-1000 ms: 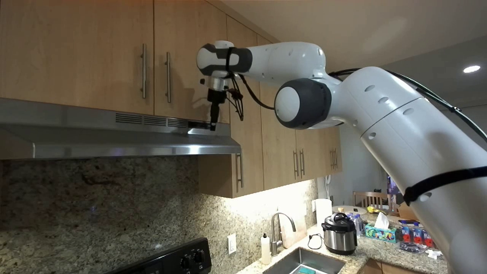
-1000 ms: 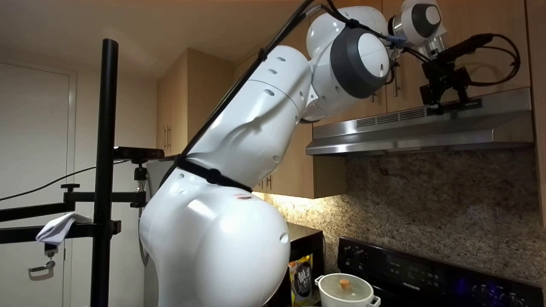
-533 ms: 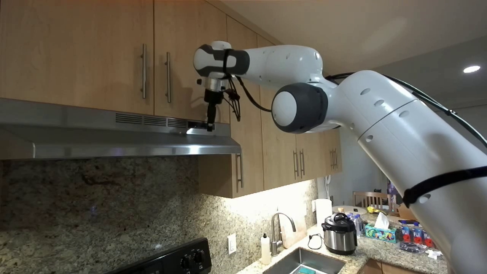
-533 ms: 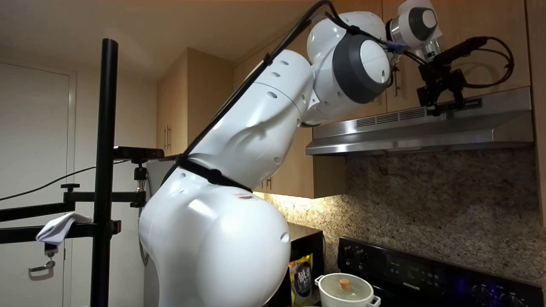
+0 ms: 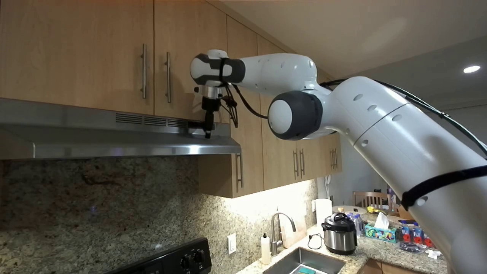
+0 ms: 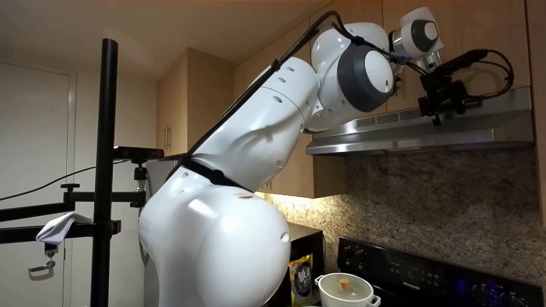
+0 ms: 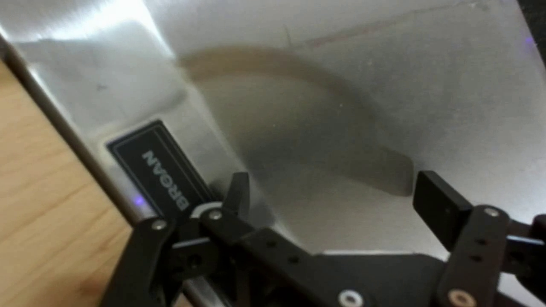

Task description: Switch on the stove light

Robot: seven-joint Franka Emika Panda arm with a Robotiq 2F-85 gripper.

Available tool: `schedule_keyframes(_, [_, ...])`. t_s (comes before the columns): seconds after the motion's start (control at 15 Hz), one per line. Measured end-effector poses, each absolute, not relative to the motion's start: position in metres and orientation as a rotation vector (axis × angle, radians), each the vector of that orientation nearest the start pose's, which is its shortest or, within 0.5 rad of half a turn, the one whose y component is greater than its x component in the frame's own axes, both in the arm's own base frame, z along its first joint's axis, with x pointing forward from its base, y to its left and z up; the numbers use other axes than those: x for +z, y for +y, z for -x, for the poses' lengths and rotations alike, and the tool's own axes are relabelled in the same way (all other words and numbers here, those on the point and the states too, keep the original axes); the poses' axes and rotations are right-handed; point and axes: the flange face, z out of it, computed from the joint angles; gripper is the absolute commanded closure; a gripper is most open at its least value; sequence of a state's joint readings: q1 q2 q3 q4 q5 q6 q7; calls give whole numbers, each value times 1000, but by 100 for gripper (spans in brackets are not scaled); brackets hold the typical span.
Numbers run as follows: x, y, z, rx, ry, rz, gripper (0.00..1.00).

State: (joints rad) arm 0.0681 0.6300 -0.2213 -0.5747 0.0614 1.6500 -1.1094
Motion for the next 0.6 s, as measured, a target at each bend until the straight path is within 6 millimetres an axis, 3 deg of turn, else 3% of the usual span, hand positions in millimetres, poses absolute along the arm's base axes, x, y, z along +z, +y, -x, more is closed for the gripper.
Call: schedule_keyframes(0.6, [713,-26,-700,-618,-1672,2989,0])
